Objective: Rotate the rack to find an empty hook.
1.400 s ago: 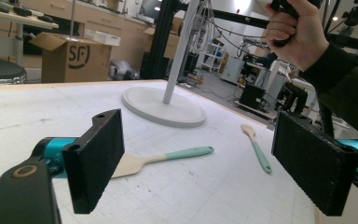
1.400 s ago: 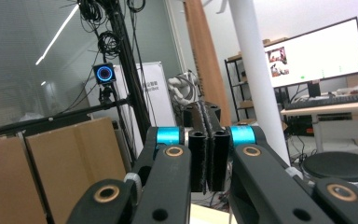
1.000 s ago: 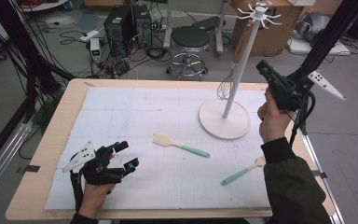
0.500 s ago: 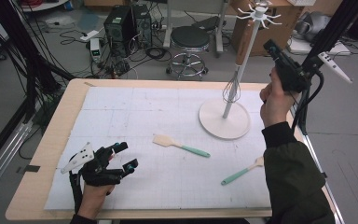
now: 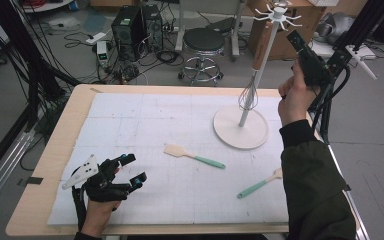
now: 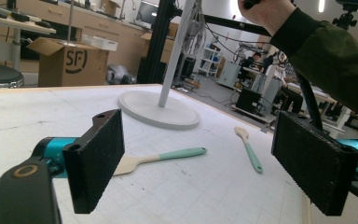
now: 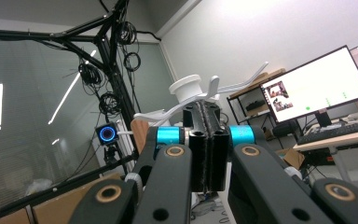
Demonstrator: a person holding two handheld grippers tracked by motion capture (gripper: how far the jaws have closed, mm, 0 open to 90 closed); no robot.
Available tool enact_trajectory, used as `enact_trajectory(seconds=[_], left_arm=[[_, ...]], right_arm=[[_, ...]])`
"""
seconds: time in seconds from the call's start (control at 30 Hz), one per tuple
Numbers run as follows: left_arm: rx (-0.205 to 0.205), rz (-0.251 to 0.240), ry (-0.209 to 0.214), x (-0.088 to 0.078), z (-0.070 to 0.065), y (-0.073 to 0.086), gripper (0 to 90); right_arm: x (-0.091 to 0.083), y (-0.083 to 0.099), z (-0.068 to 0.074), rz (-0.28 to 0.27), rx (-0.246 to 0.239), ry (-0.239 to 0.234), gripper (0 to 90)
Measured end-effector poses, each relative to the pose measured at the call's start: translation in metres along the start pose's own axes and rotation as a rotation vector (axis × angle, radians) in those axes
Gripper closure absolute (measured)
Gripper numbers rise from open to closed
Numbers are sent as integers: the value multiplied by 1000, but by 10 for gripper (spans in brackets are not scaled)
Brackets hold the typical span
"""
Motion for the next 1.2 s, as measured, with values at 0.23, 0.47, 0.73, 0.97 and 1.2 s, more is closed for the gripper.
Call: enact_trajectory(seconds=[0.23, 0.47, 0.73, 0.97, 1.2], left_arm=[[6, -2, 2, -1, 0, 0, 177], [-2, 1, 4, -1, 1, 0, 176], [-1, 8, 3, 0, 1, 1, 179], [-7, 7, 1, 1, 2, 2, 180], [-11, 7, -1, 1, 3, 2, 181]], right_arm=[[8, 0, -7, 5, -9, 10, 900], [8, -2, -13, -5, -7, 20, 900], [11, 0, -16, 6, 0, 13, 900], [15, -1, -20, 4, 0, 14, 900], [18, -8, -23, -19, 7, 4, 900]])
Point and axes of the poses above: each handheld gripper's, and its own axes: x roughly forward along the jaws, y roughly out of its underside, z roughly to its left, the point moved 2 cm from there along x, roughly forward along the jaws, and after that the axes turned 10 degrees about -x, right-handed, at the moved point
